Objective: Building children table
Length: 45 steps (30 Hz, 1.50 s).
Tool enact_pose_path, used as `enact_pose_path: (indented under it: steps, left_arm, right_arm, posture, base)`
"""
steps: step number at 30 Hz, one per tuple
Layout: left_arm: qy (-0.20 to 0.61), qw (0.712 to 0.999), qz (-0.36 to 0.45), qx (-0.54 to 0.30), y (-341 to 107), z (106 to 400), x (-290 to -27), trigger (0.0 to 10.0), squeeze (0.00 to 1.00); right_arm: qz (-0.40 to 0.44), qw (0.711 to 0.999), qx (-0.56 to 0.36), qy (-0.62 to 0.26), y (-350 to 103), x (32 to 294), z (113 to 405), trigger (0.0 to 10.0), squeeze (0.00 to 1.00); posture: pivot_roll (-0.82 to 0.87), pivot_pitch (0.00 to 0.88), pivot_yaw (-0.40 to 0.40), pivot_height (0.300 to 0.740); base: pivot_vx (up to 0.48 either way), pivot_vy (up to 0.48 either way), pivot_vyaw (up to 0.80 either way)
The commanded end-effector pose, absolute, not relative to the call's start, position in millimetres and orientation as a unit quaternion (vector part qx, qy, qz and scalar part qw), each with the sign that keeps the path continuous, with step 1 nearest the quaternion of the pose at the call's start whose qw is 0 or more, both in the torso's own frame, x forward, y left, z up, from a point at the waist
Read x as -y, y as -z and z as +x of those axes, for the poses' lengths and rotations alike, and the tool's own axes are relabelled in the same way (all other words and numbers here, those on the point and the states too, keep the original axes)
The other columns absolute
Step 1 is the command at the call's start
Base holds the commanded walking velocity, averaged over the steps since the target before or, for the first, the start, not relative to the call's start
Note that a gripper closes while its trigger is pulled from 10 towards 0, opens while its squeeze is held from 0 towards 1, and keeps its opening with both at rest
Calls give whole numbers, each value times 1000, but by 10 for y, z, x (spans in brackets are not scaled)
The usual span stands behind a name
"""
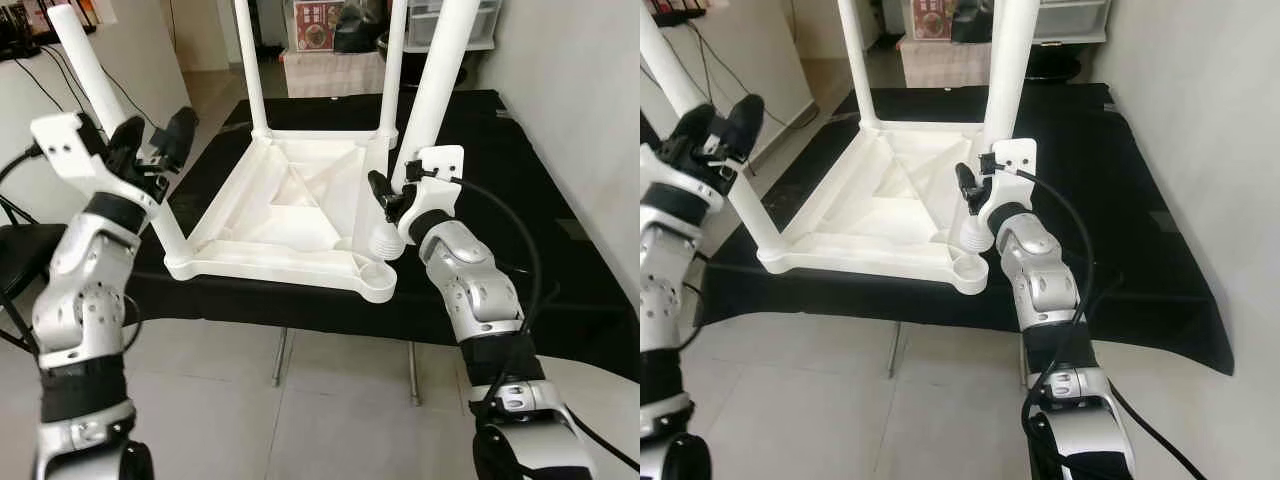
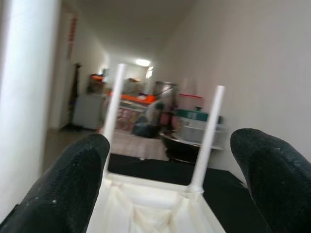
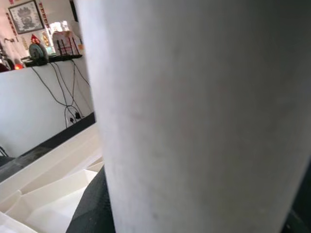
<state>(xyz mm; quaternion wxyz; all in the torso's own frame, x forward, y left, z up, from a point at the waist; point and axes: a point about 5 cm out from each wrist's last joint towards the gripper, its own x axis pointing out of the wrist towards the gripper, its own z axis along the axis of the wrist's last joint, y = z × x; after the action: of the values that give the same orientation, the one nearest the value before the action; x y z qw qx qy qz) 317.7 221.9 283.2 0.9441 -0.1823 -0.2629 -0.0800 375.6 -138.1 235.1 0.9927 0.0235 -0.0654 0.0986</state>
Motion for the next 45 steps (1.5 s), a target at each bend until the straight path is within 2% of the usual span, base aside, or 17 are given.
enact_pose_path:
  steps: [1,10,12,17,19,25,35,40,45]
  left_arm:
    - [42,950,-198,238,-2626,3133,-2220,10000,0]
    - [-9,968,-161,194,-2316,3006,-2161,10000,0]
    - [-24,978,-134,160,-2161,2933,-2136,10000,0]
    - [-12,987,-115,113,-1966,2840,-2008,10000,0]
    - [9,991,-113,75,-1804,2740,-1863,10000,0]
    - [27,992,-111,45,-1652,2623,-1739,10000,0]
    - [34,996,-83,6,-1490,2413,-1656,10000,0]
    - [22,996,-84,1,-1441,2275,-1691,10000,0]
    - [17,990,-141,10,-1407,2244,-1698,10000,0]
  right_arm:
    - [24,994,79,-78,-2422,1439,3780,10000,0]
    - [35,993,96,-65,-2453,1506,3786,10000,0]
    - [43,991,108,-68,-2472,1508,3773,10000,0]
    - [58,986,124,-96,-2470,1435,3724,10000,0]
    - [72,978,132,-143,-2429,1303,3628,10000,0]
    - [66,968,124,-208,-2285,1155,3454,10000,0]
    - [39,969,100,-223,-1977,1181,3280,10000,0]
    - [34,970,70,-230,-1726,1139,3139,10000,0]
    - [60,966,42,-246,-1616,1083,3114,10000,0]
  posture:
    - [-45,16,47,740]
    - [-39,18,45,740]
    - [-38,19,45,740]
    - [-33,22,44,740]
    - [-32,24,45,740]
    - [-34,26,43,740]
    - [-38,34,54,740]
    - [-34,40,57,740]
    - [-23,44,54,740]
  base:
    - [0,0,0]
    - [0,0,0]
    - [0,0,0]
    - [0,0,0]
    - [0,0,0]
    - [0,0,0]
    - [0,0,0]
    - [0,0,0]
    - [0,0,0]
